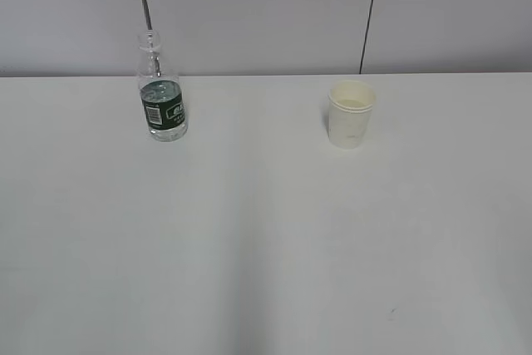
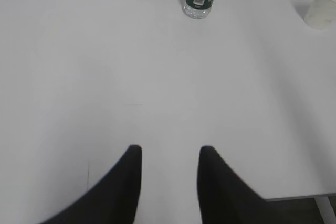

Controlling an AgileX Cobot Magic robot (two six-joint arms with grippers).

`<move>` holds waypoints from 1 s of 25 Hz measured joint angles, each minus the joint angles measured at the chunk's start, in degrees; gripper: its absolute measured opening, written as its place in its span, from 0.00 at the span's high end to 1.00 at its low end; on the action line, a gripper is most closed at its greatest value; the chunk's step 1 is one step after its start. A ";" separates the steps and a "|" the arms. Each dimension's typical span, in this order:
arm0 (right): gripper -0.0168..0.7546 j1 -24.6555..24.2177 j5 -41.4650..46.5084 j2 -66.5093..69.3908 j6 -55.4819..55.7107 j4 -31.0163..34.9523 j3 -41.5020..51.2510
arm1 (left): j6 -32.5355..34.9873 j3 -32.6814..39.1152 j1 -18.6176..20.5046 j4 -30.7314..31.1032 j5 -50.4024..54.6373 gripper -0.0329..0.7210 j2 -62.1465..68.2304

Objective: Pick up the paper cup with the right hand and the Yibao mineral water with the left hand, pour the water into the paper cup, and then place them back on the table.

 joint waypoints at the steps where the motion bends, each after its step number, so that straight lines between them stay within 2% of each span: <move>1: 0.31 0.00 0.00 0.00 0.00 0.00 0.00 | 0.53 0.56 0.00 -0.18 -0.83 0.65 0.00; 10: 0.31 0.00 0.00 0.00 0.00 0.00 0.00 | 3.28 1.83 0.00 -0.37 -3.70 0.65 0.00; 25: 0.31 0.00 0.00 0.00 0.00 0.00 0.00 | 3.49 2.21 0.00 -0.37 -3.70 0.65 0.00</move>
